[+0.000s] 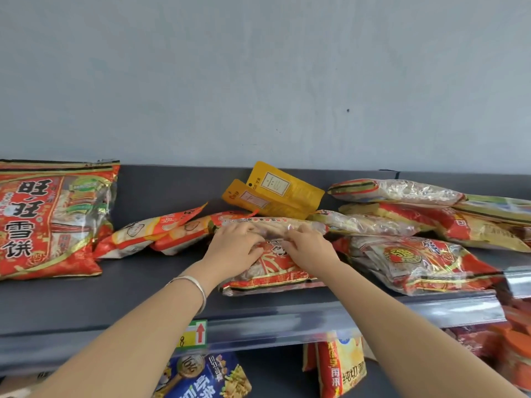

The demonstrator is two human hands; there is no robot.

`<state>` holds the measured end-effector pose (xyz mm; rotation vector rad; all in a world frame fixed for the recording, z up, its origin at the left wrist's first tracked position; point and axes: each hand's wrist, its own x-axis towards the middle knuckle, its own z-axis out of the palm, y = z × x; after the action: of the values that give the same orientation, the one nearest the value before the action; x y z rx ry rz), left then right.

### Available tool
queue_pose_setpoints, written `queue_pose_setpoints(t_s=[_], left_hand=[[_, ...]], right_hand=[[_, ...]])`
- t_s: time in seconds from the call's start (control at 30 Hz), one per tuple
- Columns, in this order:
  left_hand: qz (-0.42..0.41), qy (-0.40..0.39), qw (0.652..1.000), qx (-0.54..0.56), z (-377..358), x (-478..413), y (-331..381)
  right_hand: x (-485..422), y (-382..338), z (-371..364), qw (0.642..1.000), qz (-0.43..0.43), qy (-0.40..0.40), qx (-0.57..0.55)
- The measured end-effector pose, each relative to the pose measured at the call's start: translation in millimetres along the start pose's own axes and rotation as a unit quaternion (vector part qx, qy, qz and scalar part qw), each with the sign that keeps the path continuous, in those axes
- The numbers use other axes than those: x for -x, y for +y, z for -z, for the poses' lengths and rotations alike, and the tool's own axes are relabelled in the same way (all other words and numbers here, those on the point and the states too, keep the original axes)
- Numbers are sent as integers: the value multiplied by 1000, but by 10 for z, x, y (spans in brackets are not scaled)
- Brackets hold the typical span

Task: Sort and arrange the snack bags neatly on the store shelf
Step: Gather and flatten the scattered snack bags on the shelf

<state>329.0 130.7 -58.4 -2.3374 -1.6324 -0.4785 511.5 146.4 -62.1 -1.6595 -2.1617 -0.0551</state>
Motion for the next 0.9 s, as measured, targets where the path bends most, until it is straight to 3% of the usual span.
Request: queue_pose_setpoints(t_s=[0.17, 0.27, 0.43, 0.6, 0.77, 0.9], left_hand=[[22, 24, 999, -35, 54, 7, 120], [26, 0, 999, -34, 65, -12, 98], [47, -50, 997, -17, -26, -78, -37], [37, -54, 998, -2, -55, -145, -93], [35, -23, 999, 10, -31, -83, -56], [36, 14, 997, 64, 10, 12, -109]], right_hand=[[-63, 32, 0, 996, -82, -21, -25], [-64, 44, 15, 994, -98, -37, -16], [52, 37, 103, 994, 70, -85, 19], [159, 24, 96, 970, 168, -165, 59], [240, -19, -62, 954, 209, -63, 206], [292, -99, -75, 958, 200, -24, 203]])
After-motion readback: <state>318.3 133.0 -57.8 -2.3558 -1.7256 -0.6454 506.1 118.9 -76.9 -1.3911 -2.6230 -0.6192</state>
